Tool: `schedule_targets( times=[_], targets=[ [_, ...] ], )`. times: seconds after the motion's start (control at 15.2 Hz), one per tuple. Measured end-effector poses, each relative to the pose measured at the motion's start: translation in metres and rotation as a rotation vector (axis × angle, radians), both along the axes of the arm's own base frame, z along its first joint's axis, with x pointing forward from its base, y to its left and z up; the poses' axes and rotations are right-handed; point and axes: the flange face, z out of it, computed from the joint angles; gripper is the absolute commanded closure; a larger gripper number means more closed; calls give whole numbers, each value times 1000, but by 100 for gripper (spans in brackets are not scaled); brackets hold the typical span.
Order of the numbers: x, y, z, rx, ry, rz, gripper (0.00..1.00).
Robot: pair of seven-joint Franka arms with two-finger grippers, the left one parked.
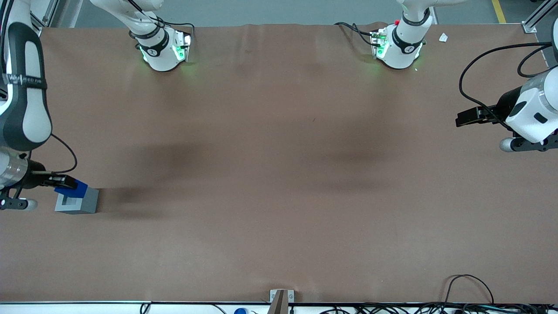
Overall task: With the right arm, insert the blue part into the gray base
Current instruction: 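Carry the blue block over the gray base's opening, then lower the blue block into the gray base's hole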
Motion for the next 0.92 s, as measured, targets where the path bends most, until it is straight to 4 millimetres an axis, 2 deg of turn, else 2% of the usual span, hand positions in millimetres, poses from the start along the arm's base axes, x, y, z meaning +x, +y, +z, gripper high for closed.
schedule_targets(
  times=[0.2, 0.39, 0.66, 0.92],
  targets=[
    [10, -31, -18, -6, 7, 4, 95],
    [17, -51, -34, -13, 14, -15, 95],
    [13, -84, -54, -16, 37, -36, 95],
    [13, -86, -58, -12, 42, -32, 95]
  ],
)
